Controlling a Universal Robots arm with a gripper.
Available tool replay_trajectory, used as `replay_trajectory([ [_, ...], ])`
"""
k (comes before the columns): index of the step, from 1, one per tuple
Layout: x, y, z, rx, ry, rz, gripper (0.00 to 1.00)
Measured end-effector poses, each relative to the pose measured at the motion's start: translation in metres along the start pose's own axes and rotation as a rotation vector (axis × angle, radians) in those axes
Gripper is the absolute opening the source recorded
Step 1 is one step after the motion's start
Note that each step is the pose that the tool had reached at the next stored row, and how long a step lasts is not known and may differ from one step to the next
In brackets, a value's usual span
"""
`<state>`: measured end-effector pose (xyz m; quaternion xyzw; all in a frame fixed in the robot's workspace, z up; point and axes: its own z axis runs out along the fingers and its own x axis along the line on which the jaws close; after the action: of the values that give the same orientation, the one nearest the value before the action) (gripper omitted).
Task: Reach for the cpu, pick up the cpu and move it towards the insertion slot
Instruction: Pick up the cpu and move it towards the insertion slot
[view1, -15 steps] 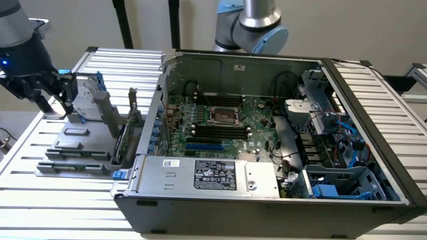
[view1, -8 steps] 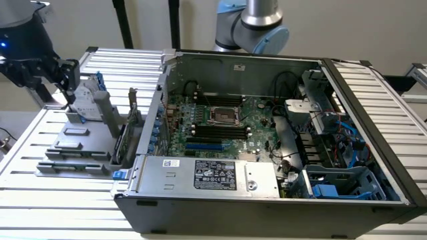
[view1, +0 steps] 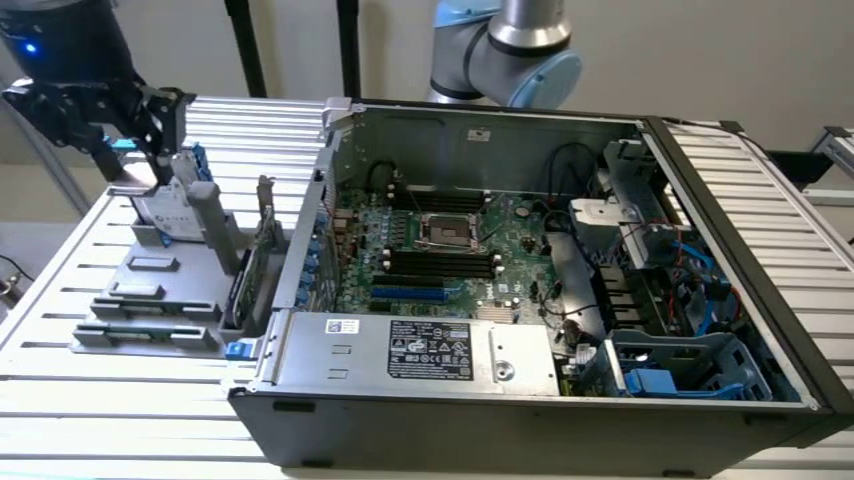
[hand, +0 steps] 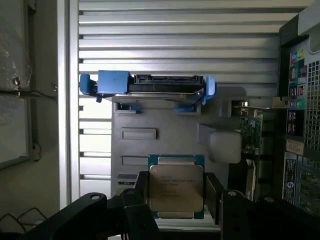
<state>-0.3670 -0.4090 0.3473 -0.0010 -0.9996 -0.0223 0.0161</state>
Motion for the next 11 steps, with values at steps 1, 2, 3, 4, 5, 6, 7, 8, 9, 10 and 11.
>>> replay_trajectory([
  [1,-0.004,0.0001,-0.0032,-0.0006,0.0006,0.0,0.55],
  [2,-0.009,0.0003,-0.0058,-0.0011,0.0011,0.0,0.55],
  [3,-0.013,0.0004,-0.0078,-0.0018,0.0013,0.0,0.55],
  [4,-0.018,0.0005,-0.0096,-0.0026,0.0014,0.0,0.55],
  [5,-0.022,0.0005,-0.0114,-0.0036,0.0015,0.0,0.55],
  [6,-0.027,0.0006,-0.013,-0.0045,0.0015,0.0,0.55],
  [7,-0.031,0.0006,-0.0146,-0.0057,0.0015,0.0,0.55],
  [8,-0.036,0.0007,-0.0161,-0.0072,0.0016,0.0,0.55],
  [9,-0.04,0.0008,-0.0173,-0.0091,0.0014,0.0,0.55],
  [10,-0.045,0.0009,-0.0184,-0.011,0.0015,0.0,0.55],
  [11,-0.049,0.0009,-0.0193,-0.0129,0.0015,0.0,0.55],
])
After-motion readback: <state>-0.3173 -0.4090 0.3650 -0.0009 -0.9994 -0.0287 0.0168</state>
